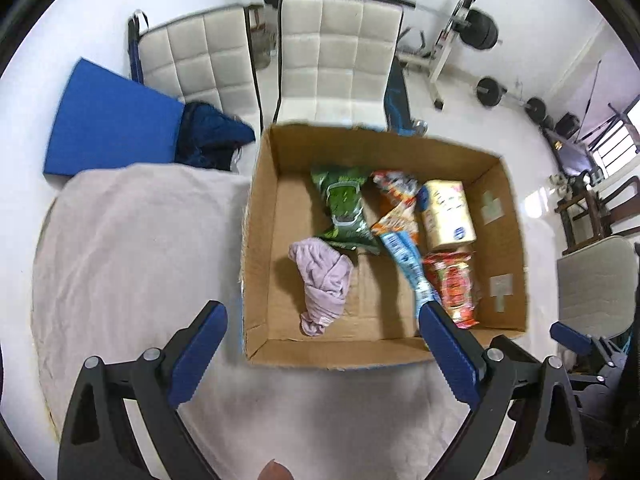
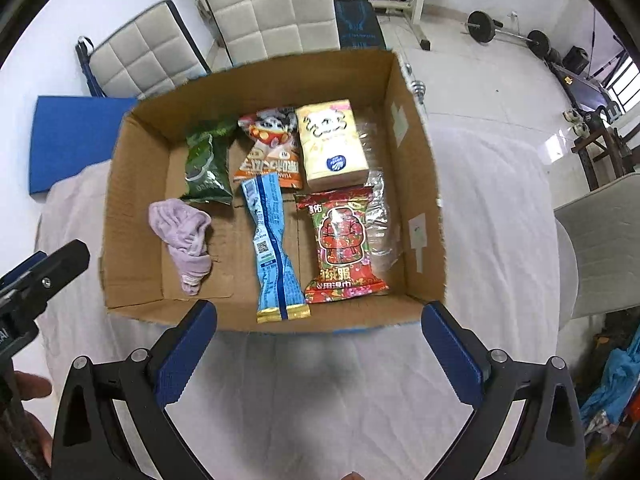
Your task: Organize soft objects
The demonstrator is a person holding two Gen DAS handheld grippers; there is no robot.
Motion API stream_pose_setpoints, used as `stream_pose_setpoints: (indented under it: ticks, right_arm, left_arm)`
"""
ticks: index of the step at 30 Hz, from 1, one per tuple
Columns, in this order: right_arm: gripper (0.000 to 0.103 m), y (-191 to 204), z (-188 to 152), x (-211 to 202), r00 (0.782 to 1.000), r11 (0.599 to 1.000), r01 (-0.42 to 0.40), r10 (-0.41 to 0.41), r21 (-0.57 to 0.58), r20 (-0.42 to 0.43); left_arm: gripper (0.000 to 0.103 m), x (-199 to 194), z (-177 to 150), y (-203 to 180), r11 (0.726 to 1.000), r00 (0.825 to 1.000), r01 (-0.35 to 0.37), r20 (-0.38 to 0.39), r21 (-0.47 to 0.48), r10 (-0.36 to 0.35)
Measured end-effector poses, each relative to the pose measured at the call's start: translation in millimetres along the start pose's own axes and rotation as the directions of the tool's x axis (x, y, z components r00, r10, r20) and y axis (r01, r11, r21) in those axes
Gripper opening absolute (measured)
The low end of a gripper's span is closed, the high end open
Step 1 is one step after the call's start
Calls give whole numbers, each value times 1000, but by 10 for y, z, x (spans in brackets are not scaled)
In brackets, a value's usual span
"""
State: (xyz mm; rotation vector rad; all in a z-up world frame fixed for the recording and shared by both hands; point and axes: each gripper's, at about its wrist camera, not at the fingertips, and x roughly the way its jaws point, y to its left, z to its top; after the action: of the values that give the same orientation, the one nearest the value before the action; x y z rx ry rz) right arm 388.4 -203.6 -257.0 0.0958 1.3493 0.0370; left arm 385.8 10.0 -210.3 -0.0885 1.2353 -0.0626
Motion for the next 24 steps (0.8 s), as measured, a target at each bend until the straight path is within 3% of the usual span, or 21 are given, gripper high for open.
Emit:
stream_pose_setpoints:
  ticks: [8,15,24]
  right_arm:
    - [103,-129,-398,-896,994,999,-29,26,29,110]
    - [103,-118,-931,-1755,982,999,-45,44,0,182]
    - [103,-89,-1449,-2675,956,999,-49,51,-16,290]
  left_arm:
    - [98,-1061,-354,-146,999,987,-6,161,40,0]
    - [98,-1850,-716,-234,999,972,-15,236,51,3]
    - [98,-2462,-1041,-248,999,957,-30,290,41,17]
